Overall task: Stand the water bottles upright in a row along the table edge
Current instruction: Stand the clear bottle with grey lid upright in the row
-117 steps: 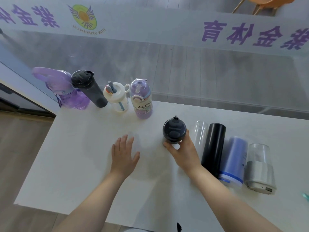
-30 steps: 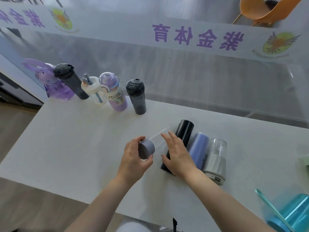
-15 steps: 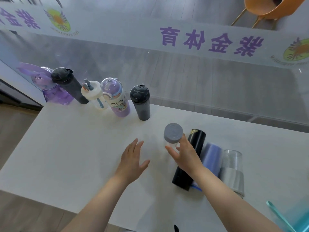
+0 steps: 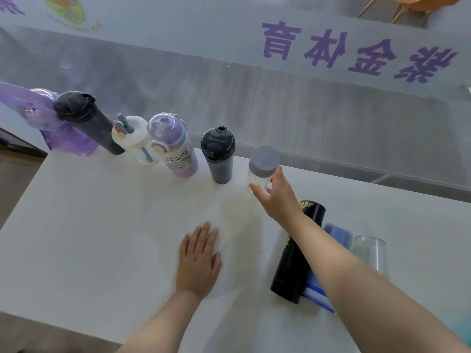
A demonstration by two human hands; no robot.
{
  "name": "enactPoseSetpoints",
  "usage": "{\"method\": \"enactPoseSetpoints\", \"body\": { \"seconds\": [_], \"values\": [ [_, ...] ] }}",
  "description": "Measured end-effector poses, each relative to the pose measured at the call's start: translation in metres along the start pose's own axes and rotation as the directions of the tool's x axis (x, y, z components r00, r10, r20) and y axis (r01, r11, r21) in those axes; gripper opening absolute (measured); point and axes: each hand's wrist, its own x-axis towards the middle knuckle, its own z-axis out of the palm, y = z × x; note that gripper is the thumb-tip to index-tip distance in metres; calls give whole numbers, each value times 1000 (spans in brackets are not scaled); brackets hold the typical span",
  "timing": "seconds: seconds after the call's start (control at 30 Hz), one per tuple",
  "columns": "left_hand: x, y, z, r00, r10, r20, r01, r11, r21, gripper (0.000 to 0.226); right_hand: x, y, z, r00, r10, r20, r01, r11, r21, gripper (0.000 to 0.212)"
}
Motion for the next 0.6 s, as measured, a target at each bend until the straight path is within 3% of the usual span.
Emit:
{"method": "enactPoseSetpoints", "body": {
  "seconds": [0.37,0.47,0.6],
  "values": [
    [1,-2,-1,1000,-5,-17,4,1000,-17,60,32,-4,10,997,42,-61,-38,997,60,59],
    [1,-2,-1,999,1,-38,-2,1000,-25,60,31,-1,10,997,68,-47,-67,997,34,69],
    [2,-2,1,997,4,-71,-6,1000,-28,60,12,11,1,976,217,18,-217,976,-1,97]
  ]
}}
